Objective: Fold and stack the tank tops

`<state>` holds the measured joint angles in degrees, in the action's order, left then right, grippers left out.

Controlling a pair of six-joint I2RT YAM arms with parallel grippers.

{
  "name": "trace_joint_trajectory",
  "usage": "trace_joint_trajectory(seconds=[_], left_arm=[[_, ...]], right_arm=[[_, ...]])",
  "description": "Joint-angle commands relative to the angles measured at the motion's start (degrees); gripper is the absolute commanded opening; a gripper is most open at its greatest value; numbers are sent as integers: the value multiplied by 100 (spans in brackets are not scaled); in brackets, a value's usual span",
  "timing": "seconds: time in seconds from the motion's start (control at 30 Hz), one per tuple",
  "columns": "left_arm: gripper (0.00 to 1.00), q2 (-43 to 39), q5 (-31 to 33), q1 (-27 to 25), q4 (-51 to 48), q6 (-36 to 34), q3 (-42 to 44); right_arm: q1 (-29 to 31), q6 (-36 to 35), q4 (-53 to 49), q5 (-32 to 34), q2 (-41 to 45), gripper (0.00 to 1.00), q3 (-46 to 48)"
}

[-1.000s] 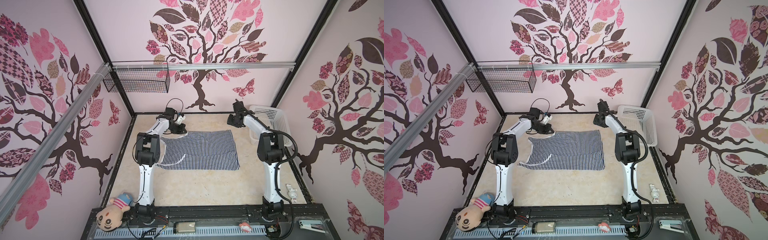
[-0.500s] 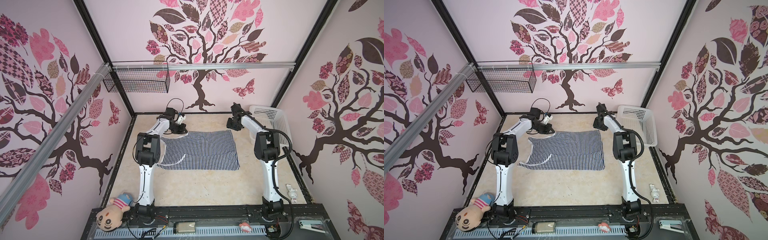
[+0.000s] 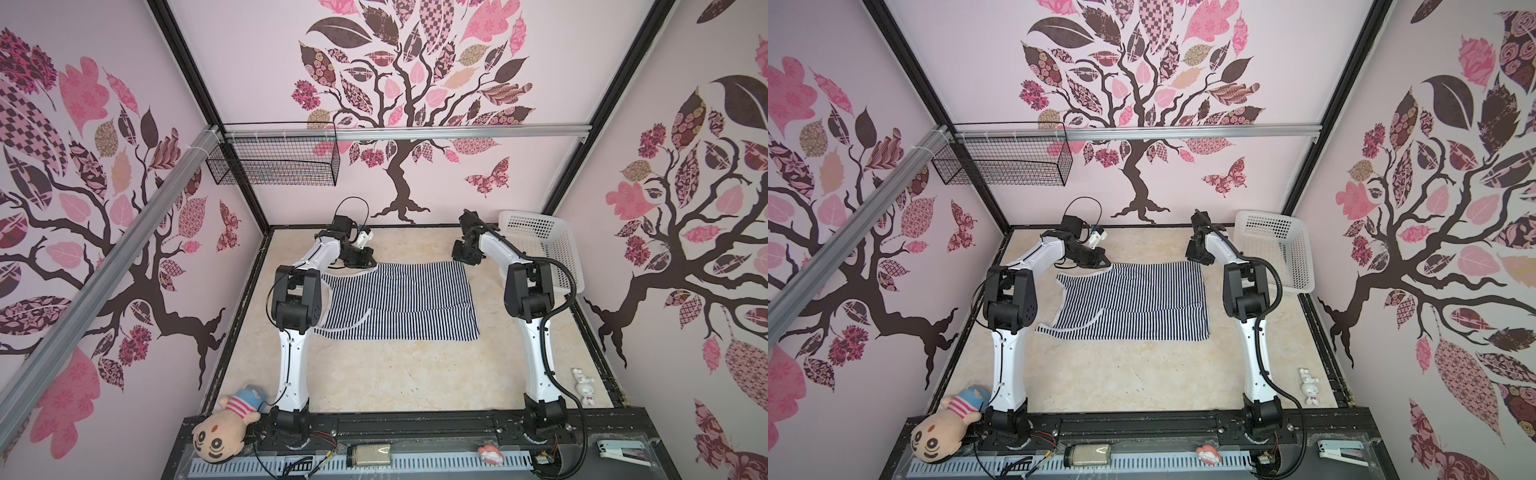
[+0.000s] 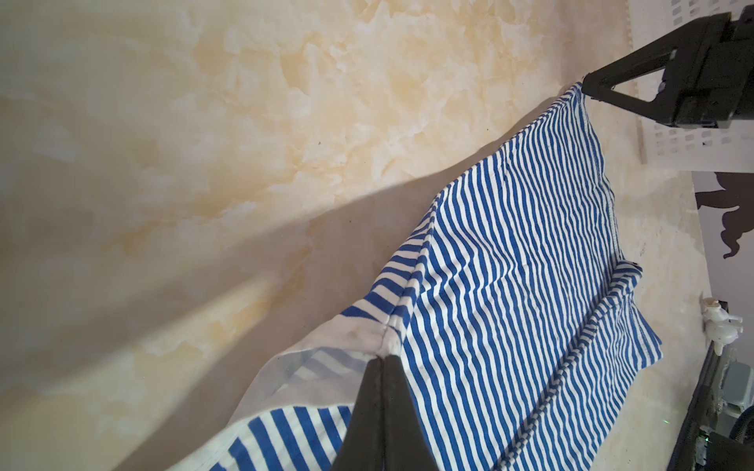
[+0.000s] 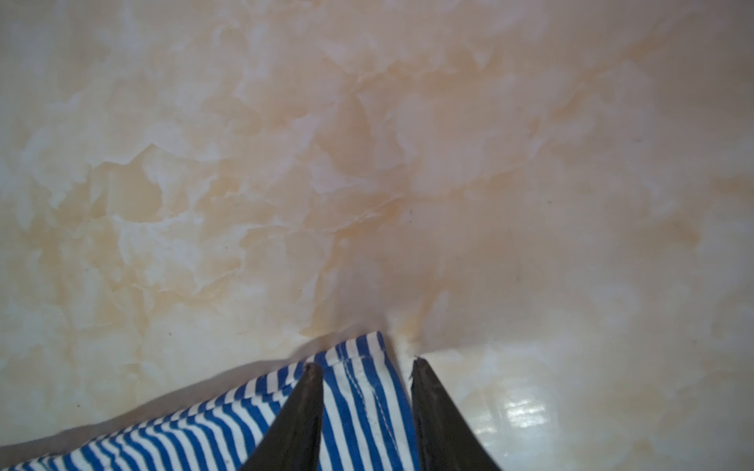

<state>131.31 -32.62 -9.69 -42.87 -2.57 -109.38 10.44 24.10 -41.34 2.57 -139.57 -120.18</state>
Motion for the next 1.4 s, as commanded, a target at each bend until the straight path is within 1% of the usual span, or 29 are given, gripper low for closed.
trace_joint_trajectory(seconds=[0.0, 0.03, 0.27, 0.33, 0.4, 0.5, 0.53, 0.6, 0.63, 0.77, 0.9, 1.03, 1.07, 1.37], left_arm=[[0, -97, -87, -22, 50, 39, -145], [0, -97, -88, -19, 51, 45, -140], [0, -114, -95, -33, 47, 62, -145], [0, -114, -95, -30, 51, 63, -145], [0, -123, -87, -32, 37, 63, -145], [0, -132, -69, -30, 24, 63, -145], [0, -132, -69, -30, 17, 64, -297], [0, -140, -69, -32, 3, 64, -337], [0, -149, -69, -33, -7, 63, -346], [0, -208, -86, -32, -3, 80, -347], [0, -278, -122, -41, 8, 121, -291], [0, -416, -171, -47, 55, 143, -224], [0, -467, -191, -50, 60, 143, -18], [0, -1022, -103, -68, 231, -35, 824]], right_arm=[[2, -28, -93, 7, -132, 36, -109], [2, -28, -100, 7, -320, 36, -134], [2, -32, -233, 46, -575, 36, -410], [2, -28, -240, 28, -611, 34, -410], [2, -28, -258, 33, -608, 24, -410], [2, -19, -273, 33, -511, 12, -410], [2, -15, -252, 41, -453, 10, -410], [2, -2, -161, 59, -261, 4, -267], [2, 3, -118, 75, -229, 3, -188], [2, 16, 171, 43, 514, 4, 330], [2, 84, 1054, -5, 1403, 4, 1597], [10, 112, 1303, -22, 1960, 5, 2261], [3, 113, 1350, -33, 2079, 5, 2423], [11, 274, 1670, -281, 3042, 5, 3650]])
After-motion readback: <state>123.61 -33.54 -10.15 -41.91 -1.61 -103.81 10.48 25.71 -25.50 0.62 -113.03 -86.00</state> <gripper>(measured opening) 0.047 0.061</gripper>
